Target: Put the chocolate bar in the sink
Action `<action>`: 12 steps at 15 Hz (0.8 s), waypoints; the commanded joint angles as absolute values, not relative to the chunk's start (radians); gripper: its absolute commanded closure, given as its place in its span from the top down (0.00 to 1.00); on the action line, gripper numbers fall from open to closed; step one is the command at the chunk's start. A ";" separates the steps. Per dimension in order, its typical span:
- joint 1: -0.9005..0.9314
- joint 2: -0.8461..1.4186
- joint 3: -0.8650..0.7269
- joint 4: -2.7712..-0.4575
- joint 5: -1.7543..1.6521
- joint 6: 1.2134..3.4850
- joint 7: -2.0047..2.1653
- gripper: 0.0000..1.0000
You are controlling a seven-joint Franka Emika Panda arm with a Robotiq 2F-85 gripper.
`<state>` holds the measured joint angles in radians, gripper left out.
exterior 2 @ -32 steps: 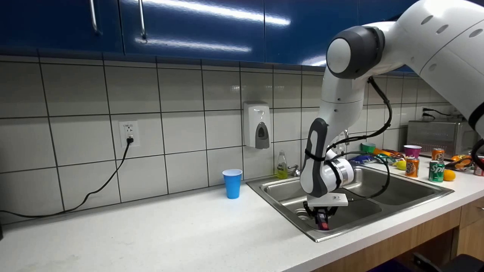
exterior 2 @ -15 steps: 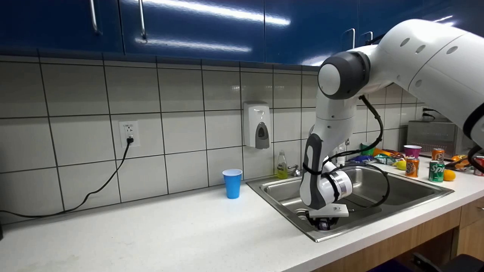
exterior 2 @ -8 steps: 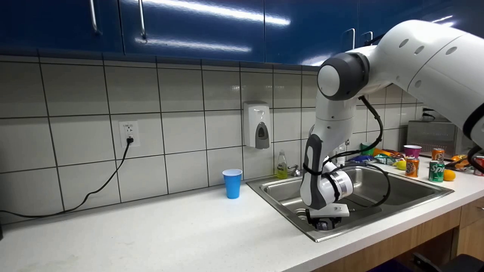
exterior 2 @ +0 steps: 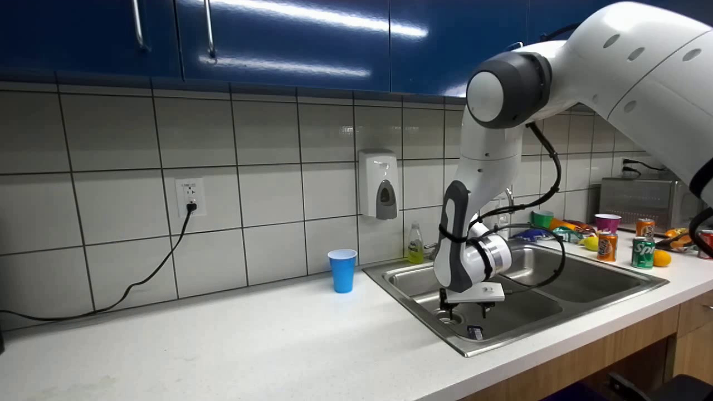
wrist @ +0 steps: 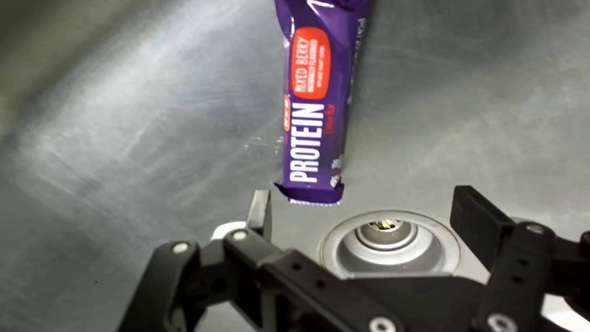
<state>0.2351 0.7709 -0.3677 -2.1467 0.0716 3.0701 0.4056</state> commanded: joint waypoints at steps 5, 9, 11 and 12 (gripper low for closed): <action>0.384 0.540 -0.502 -2.301 0.052 3.024 0.388 1.00; 0.388 0.418 -0.505 -2.353 -0.036 2.911 0.323 1.00; 0.355 0.355 -0.467 -2.370 -0.096 2.836 0.287 1.00; 0.346 0.326 -0.455 -2.379 -0.129 2.800 0.278 1.00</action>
<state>0.3904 0.4602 -0.5012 -2.3212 -0.0500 2.9098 0.3449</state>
